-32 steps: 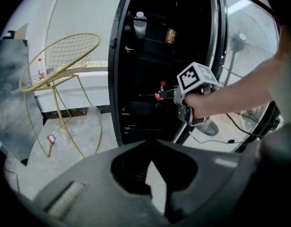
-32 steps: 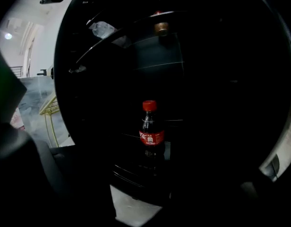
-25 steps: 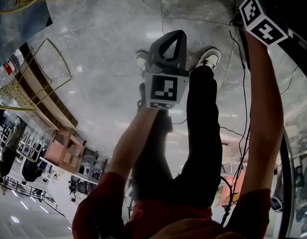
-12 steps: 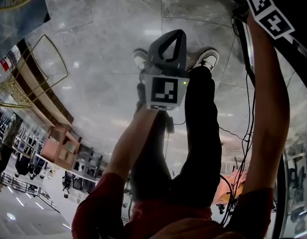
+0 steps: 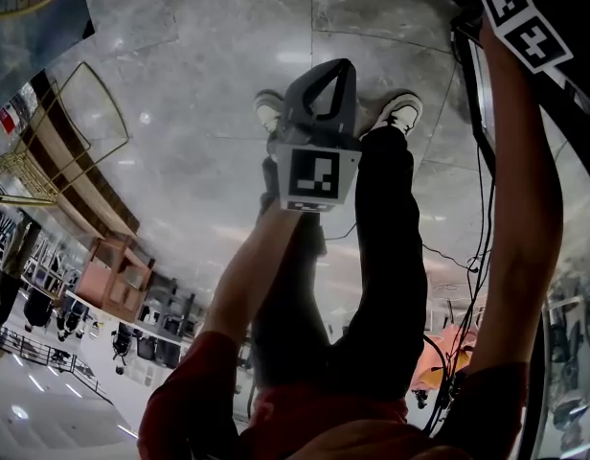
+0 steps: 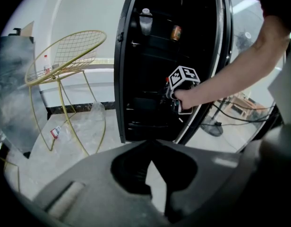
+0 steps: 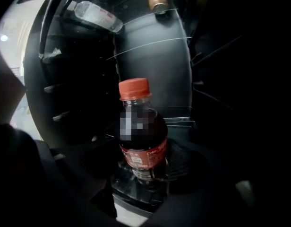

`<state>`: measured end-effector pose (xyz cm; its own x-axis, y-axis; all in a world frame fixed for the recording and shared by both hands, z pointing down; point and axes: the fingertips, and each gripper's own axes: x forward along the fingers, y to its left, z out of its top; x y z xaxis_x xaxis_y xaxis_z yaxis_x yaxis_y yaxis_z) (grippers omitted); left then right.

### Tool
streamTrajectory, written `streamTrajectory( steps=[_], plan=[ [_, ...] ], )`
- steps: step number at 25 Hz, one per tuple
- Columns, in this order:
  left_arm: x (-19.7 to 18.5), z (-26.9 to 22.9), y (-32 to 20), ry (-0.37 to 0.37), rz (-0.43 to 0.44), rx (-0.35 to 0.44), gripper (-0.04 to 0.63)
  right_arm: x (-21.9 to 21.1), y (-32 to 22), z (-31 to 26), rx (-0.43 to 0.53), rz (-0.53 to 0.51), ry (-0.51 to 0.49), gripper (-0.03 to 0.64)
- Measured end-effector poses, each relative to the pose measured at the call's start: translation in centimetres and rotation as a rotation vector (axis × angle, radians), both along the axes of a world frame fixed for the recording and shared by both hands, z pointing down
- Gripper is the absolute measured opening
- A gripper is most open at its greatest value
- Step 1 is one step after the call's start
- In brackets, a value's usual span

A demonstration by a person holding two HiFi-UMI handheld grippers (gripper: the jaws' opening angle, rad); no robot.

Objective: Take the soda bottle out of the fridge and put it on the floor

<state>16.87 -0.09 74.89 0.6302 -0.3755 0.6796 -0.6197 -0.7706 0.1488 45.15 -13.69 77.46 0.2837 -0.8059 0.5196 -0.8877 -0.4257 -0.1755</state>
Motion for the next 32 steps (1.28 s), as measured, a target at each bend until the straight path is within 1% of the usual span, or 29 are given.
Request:
streamTrajectory(
  steps=[7, 12, 15, 19, 24, 28, 32],
  plan=[
    [-0.9, 0.2, -0.2, -0.01, -0.008, 0.003, -0.002, -0.2, 0.2, 0.1, -0.013, -0.005, -0.003, 0.298],
    [-1.2, 0.0, -0.3, -0.003, -0.029, -0.002, -0.002, -0.5, 0.5, -0.1, -0.025, -0.023, 0.01, 0.295],
    [-1.4, -0.4, -0.3, -0.001, -0.025, 0.005, -0.002, -1.1, 1.2, -0.2, -0.036, -0.023, -0.004, 0.295],
    [-1.4, -1.0, -0.1, 0.003, -0.02, 0.01, -0.002, -2.2, 2.9, -0.1, -0.034, -0.031, -0.029, 0.295],
    [-1.5, -2.1, -0.1, 0.011, -0.021, 0.014, -0.002, -4.3, 5.0, -0.1, -0.06, -0.059, -0.051, 0.295],
    [-1.8, -3.4, -0.3, 0.018, -0.028, 0.018, -0.001, -6.0, 6.8, -0.7, -0.089, -0.085, -0.049, 0.295],
    [-2.4, -5.1, -0.8, 0.024, -0.042, 0.026, -0.002, -7.5, 9.0, -2.3, -0.118, -0.087, -0.029, 0.294]
  ],
)
